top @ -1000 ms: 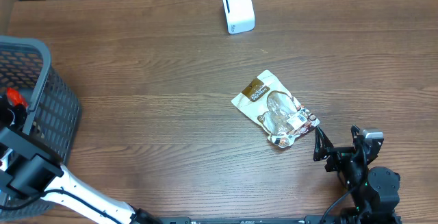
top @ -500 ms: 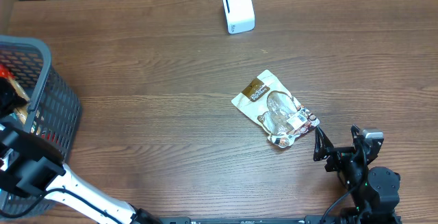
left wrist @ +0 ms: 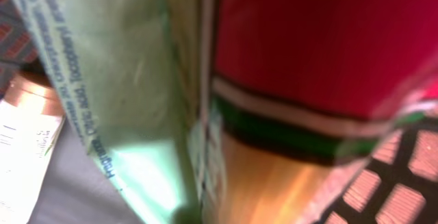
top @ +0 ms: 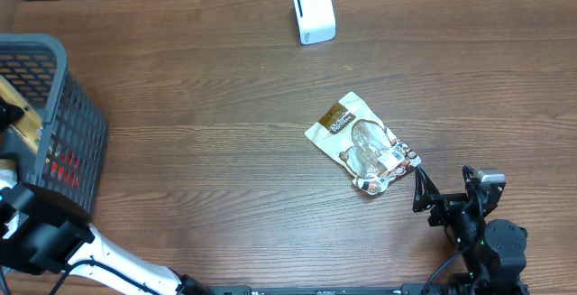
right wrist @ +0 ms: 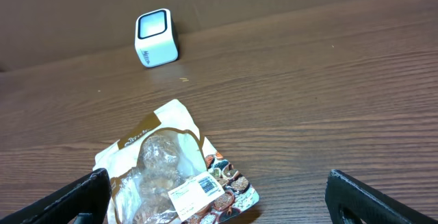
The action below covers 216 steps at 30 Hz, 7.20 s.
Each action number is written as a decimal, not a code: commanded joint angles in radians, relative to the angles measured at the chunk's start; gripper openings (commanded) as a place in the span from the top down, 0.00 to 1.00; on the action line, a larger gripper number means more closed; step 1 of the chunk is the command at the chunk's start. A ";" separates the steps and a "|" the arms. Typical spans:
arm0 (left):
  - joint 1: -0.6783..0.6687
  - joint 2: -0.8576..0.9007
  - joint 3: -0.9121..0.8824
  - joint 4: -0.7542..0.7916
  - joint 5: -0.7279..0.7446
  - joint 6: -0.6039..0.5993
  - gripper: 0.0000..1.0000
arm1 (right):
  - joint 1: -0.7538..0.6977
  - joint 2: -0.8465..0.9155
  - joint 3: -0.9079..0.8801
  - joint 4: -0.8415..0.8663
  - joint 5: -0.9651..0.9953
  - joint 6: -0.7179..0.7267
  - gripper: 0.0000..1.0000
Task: Scan the item barcode
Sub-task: 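Reach into the basket and grasp the orange-capped spaghetti pack, then lift the spaghetti pack out and carry it beside the bread bag, then lower the spaghetti pack onto the table and open the left gripper, then reach into the basket and grasp the mint-green wipes pack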
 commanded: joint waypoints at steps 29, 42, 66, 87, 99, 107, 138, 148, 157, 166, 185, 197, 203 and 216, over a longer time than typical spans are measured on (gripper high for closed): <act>-0.012 -0.068 -0.408 0.212 -0.219 0.058 0.93 | 0.004 -0.008 -0.001 -0.016 0.006 -0.002 0.00; -0.011 -0.066 -0.591 0.353 -0.252 0.057 0.54 | 0.004 -0.008 -0.001 -0.016 0.006 -0.002 0.00; -0.007 -0.067 -0.544 0.319 -0.253 0.046 0.96 | 0.004 -0.008 -0.001 -0.016 0.006 -0.002 0.00; -0.007 -0.089 0.171 0.040 0.128 0.050 0.96 | 0.004 -0.008 -0.001 -0.016 0.006 -0.002 0.00; -0.021 -0.304 0.266 0.049 0.494 -0.008 0.96 | 0.004 -0.008 -0.001 -0.016 0.006 -0.002 0.00; -0.196 -0.476 0.266 -0.034 0.559 0.006 0.96 | 0.004 -0.008 -0.001 -0.016 0.006 -0.002 0.00; -1.347 -0.171 -0.738 0.447 -0.183 -0.565 0.96 | 0.004 -0.008 -0.001 -0.016 0.006 -0.002 0.00; -1.358 -0.123 -0.738 0.451 -0.183 -0.564 0.72 | 0.004 -0.008 -0.001 -0.016 0.007 -0.002 0.00; -1.350 -0.126 -0.658 0.387 -0.151 -0.518 0.35 | 0.004 -0.008 -0.001 -0.016 0.006 -0.002 0.00; -1.311 -0.182 -0.114 0.108 -0.269 -0.413 0.32 | 0.004 -0.008 -0.001 -0.016 0.006 -0.002 0.00; -0.235 -0.461 0.189 -0.253 -0.282 -0.369 0.00 | 0.004 -0.008 -0.001 -0.016 0.007 -0.002 0.00; 0.123 -0.439 -0.151 -0.039 -0.189 -0.431 0.02 | 0.004 -0.008 -0.001 -0.016 0.006 -0.002 0.00; 0.088 -0.393 -0.319 0.211 -0.159 -0.224 0.01 | 0.004 -0.008 -0.001 -0.016 0.007 -0.002 0.00; -0.031 -0.157 -0.350 0.275 -0.351 -0.020 0.02 | 0.004 -0.008 -0.001 -0.016 0.006 -0.002 0.00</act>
